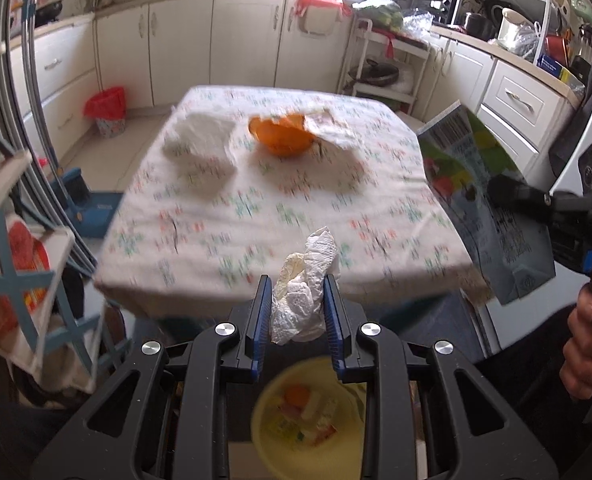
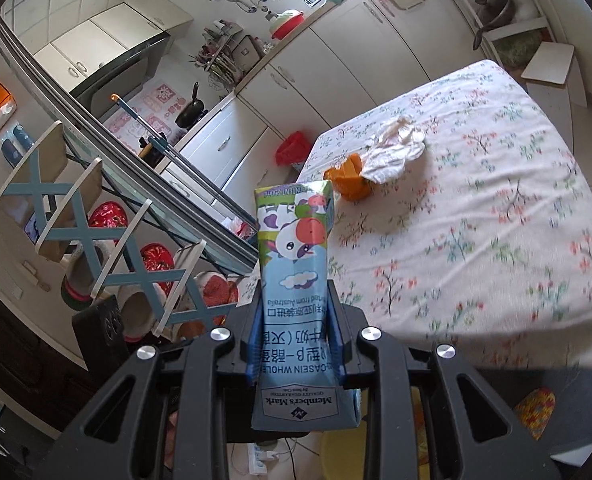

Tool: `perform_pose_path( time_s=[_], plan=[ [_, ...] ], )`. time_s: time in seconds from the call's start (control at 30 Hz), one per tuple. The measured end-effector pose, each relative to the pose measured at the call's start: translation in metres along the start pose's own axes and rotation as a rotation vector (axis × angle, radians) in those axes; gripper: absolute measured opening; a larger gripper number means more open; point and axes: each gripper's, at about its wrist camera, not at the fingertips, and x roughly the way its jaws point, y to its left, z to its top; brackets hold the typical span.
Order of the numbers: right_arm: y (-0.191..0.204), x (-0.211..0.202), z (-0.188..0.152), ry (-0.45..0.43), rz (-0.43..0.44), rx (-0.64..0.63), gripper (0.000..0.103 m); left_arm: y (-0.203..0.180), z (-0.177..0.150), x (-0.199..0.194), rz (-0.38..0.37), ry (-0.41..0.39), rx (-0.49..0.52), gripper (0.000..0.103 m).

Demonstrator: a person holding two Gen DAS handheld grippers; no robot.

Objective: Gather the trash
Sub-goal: 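Carry the bag with the left tool while the right tool carries the carton to the basin, then open the left tool over the basin while the right tool drops the carton in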

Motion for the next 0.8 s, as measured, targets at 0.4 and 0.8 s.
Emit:
perform_pose_path(
  time_s=[0.4,0.8],
  plan=[
    [0.005,-0.009,-0.037,0.043,0.007,0.007,0.028,-0.027,-0.065,0.010,-0.047,0.208,0.014,0.024],
    [0.006,-0.012,-0.061,0.070,0.002,0.011,0.028,-0.051,-0.107,0.027,-0.054,0.406,0.109,0.033]
  ],
)
